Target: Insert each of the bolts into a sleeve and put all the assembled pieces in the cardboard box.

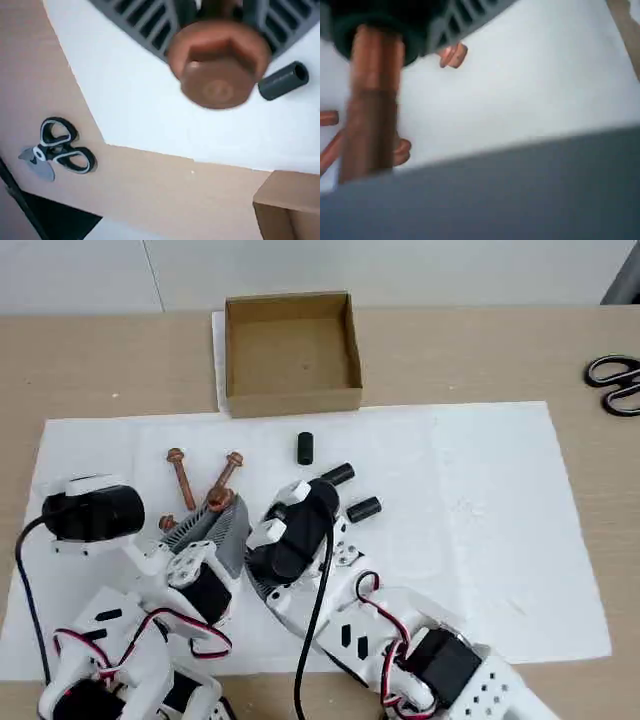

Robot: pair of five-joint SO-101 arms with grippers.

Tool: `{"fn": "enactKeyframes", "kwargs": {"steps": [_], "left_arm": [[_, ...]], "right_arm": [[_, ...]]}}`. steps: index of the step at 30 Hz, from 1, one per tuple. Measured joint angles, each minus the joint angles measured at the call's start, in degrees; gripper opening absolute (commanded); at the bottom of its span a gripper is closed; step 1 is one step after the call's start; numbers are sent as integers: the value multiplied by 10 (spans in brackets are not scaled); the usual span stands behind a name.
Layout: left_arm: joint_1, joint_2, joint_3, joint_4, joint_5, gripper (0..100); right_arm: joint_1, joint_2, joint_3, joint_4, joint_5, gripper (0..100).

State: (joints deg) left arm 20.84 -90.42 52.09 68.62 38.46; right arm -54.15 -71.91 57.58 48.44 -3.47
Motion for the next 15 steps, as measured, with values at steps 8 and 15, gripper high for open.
{"fn": "enactKeyframes", "kwargs": {"steps": [8,15], "left_arm": [[7,-1,-1,30,-11,5],[60,3,0,83,-35,5]], "right_arm": [[-1,0,1,0,1,4],[-1,0,-1,0,4,4]]}}
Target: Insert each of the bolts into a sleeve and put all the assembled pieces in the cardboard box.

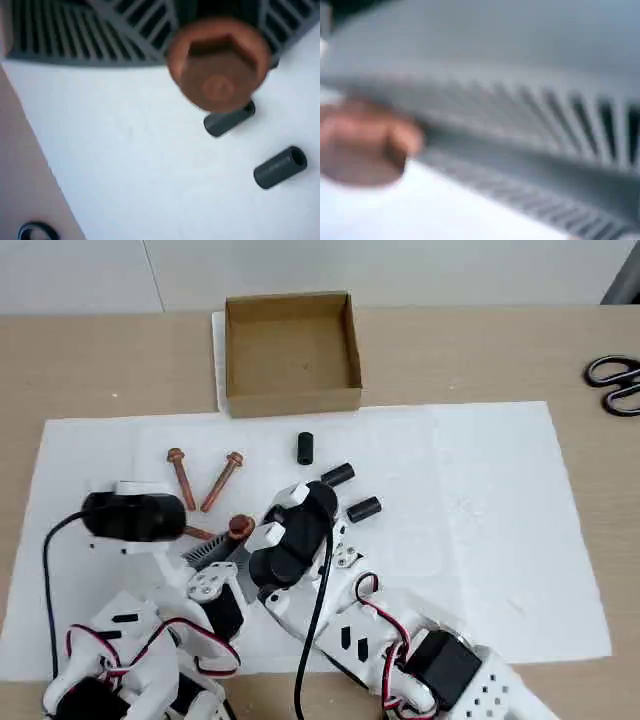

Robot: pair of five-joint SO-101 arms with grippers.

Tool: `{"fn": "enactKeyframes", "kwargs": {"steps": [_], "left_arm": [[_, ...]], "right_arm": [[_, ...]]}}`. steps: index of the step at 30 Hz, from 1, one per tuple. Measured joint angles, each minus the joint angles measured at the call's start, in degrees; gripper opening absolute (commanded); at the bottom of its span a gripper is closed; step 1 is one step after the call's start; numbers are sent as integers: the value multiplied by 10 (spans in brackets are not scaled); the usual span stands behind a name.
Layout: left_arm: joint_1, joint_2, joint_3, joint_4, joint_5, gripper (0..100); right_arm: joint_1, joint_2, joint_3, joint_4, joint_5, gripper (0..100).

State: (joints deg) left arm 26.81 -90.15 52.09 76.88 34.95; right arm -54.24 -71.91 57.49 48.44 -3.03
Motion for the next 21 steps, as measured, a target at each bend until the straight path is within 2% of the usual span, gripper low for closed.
{"fn": "enactKeyframes", "kwargs": {"steps": [6,15,21], "left_arm": [[5,-4,7,-2,-32,5],[5,-5,9,-2,-41,13],[5,-5,11,2,-47,213]], "right_arm": [[0,0,1,-15,35,4],[0,1,2,-17,37,4],[0,1,2,-17,37,4]]}}
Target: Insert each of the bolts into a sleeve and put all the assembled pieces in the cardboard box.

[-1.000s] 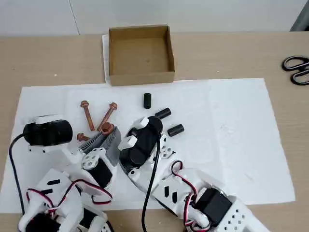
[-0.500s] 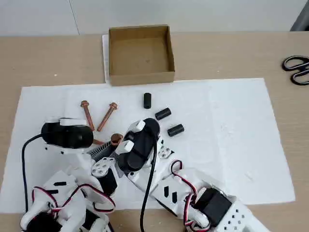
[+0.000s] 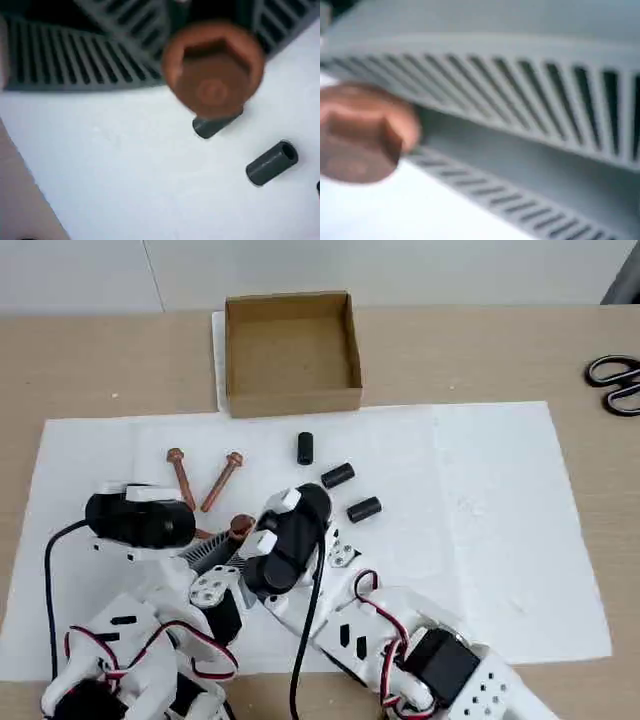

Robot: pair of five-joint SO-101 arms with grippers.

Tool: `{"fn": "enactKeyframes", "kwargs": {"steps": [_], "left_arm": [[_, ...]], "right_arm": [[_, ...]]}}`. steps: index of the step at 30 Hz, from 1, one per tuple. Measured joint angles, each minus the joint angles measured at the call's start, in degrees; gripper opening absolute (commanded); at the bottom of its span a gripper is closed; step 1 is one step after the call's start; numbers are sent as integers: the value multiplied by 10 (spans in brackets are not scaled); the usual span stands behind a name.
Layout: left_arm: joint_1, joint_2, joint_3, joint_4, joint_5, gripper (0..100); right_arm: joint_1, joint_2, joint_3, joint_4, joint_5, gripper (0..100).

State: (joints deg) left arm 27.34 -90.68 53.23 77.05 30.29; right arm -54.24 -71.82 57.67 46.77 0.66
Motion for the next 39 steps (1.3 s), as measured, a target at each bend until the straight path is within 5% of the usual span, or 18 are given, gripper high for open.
{"fn": "enactKeyframes", "kwargs": {"steps": [21,32,39], "left_arm": [[-35,1,-4,-34,-1,213],[-54,1,-43,-80,-3,4],[-117,1,-43,-80,-3,5]], "right_arm": [[3,-1,2,-9,0,4],[2,-1,22,-10,2,4],[63,-1,22,-10,2,4]]}}
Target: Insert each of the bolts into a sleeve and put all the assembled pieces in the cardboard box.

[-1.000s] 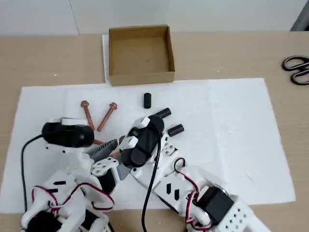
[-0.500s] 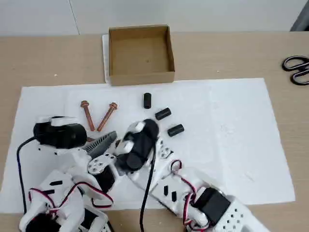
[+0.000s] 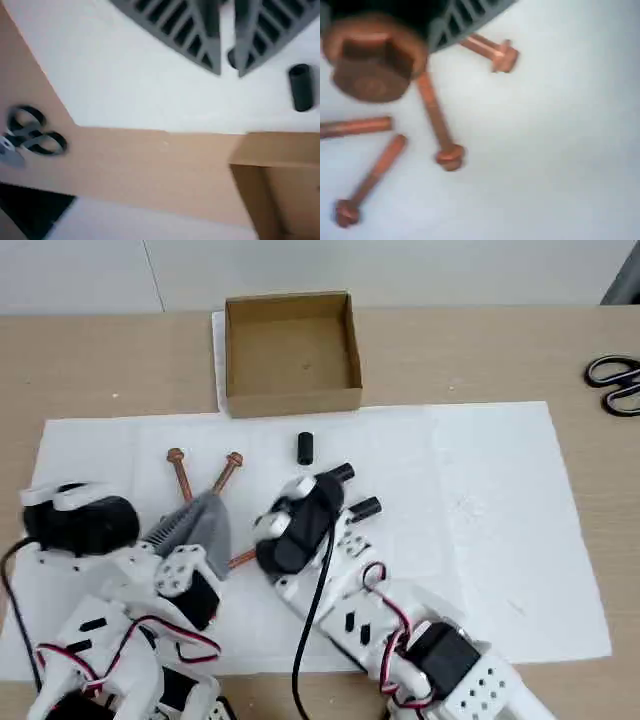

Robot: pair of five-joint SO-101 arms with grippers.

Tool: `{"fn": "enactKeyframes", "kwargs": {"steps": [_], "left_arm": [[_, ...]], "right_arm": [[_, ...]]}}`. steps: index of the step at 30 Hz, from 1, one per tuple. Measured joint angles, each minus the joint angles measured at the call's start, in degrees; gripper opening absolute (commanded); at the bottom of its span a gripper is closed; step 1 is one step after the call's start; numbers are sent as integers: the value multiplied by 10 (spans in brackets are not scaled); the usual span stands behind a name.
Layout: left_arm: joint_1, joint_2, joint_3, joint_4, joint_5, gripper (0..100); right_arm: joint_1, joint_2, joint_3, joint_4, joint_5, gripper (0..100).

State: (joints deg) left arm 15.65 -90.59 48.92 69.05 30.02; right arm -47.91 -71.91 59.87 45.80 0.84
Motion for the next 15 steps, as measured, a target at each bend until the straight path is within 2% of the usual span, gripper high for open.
{"fn": "enactKeyframes", "kwargs": {"steps": [5,9,15], "left_arm": [[-81,3,0,0,0,5],[-140,61,0,8,-10,5],[-207,196,-10,1,-16,5]], "right_arm": [[62,0,0,0,-5,4],[109,15,0,0,-73,4],[221,92,-8,0,-181,4]]}}
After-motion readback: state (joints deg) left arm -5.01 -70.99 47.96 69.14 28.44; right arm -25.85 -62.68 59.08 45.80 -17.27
